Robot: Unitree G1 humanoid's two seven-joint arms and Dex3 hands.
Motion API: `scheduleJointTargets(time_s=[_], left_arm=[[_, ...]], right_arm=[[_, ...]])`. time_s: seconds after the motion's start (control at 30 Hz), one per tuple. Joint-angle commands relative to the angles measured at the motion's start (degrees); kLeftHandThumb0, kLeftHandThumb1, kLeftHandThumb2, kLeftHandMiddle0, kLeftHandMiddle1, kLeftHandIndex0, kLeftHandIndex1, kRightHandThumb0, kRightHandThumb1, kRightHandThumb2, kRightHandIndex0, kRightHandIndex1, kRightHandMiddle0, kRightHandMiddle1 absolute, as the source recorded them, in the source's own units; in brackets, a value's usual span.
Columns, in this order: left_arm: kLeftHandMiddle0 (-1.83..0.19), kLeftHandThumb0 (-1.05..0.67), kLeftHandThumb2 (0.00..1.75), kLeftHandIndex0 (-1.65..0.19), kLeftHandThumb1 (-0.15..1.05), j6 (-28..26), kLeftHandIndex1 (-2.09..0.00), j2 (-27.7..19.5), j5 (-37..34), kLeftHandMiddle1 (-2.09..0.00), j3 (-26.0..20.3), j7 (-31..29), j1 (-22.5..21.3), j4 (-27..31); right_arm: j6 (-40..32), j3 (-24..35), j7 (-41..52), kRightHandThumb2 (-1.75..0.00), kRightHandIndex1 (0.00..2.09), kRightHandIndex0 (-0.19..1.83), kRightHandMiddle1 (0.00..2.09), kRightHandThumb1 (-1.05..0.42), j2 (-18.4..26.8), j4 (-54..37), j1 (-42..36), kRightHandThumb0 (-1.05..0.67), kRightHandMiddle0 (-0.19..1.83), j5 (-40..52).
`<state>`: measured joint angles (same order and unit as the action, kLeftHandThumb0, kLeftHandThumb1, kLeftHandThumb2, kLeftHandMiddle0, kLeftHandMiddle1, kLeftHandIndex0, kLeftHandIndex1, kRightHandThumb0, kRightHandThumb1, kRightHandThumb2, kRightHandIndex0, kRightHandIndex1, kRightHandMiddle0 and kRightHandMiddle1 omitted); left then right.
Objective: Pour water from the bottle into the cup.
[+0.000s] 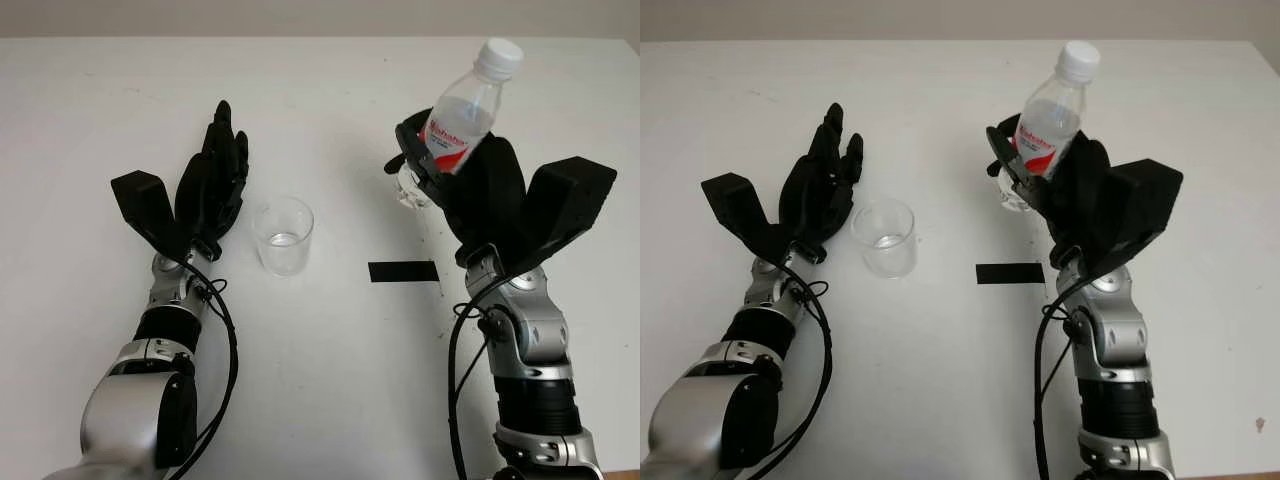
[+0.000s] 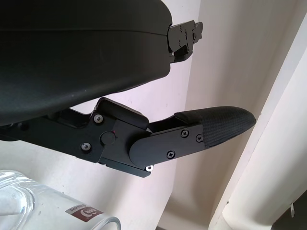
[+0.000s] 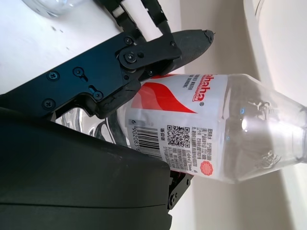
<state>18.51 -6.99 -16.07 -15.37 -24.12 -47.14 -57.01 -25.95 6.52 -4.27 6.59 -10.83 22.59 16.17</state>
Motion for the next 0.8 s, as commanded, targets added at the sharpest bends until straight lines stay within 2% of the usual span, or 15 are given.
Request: scheduleJointTargets(time_s=[0.0,0.13,0.27,0.47,0.6,0.7,0.77], left_arm=[[0.19,-0.84,0.66,0.19,1.05,-0.38,0.0,-0.14,-0.03,0.0,-0.05,-0.29,0.95,0.13],[0.19,-0.84,0.65,0.19,1.05,-0.33,0.0,-0.2,-0.09,0.0,-0.08,-0.64,0.88,-0.11],[0.19,-0.83,0.65,0.19,1.05,-0.32,0.0,-0.32,-0.31,0.0,-0.33,-1.17,0.83,-0.32],[0.19,-0.84,0.65,0.19,1.05,-0.28,0.0,-0.46,0.07,0.0,-0.23,-0.55,1.01,-0.14],[0.19,-0.84,0.66,0.19,1.05,-0.2,0.0,-0.43,0.12,0.0,-0.19,-0.27,1.24,0.13],[0.19,-0.84,0.66,0.19,1.05,-0.09,0.0,-0.57,0.18,0.0,-0.09,-0.58,1.33,0.14],[0.19,-0.84,0.66,0.19,1.05,-0.1,0.0,-0.6,0.2,0.0,-0.07,-0.63,1.36,0.21]], right_arm=[[-1.8,0.58,0.07,-0.33,2.09,1.42,2.09,-1.05,-0.45,-2.86,-0.88,-0.39,1.08,0.86],[-2.5,-0.72,1.4,-0.33,2.09,1.42,2.09,-1.05,0.26,-3.67,-2.45,-0.4,1.11,-1.02],[0.88,-2.82,2.96,-0.34,2.09,1.45,2.09,-1.05,0.94,-2.29,-3.85,-0.41,1.09,-5.23],[6.6,-4.27,5.88,-0.38,2.09,1.41,2.09,-1.05,1.67,2.11,-4.65,-0.41,0.95,-9.69],[11.42,-4.96,6.39,-0.35,2.09,1.3,2.09,-1.05,1.79,5.1,-5.1,-0.42,0.84,-12.97],[11.19,-4.95,6.89,-0.35,2.09,1.25,2.09,-1.05,1.67,5.13,-5.36,-0.44,0.77,-13.84],[11.13,-4.73,7.41,-0.35,2.09,1.3,2.09,-1.05,1.39,4.96,-5.75,-0.44,0.83,-13.73]])
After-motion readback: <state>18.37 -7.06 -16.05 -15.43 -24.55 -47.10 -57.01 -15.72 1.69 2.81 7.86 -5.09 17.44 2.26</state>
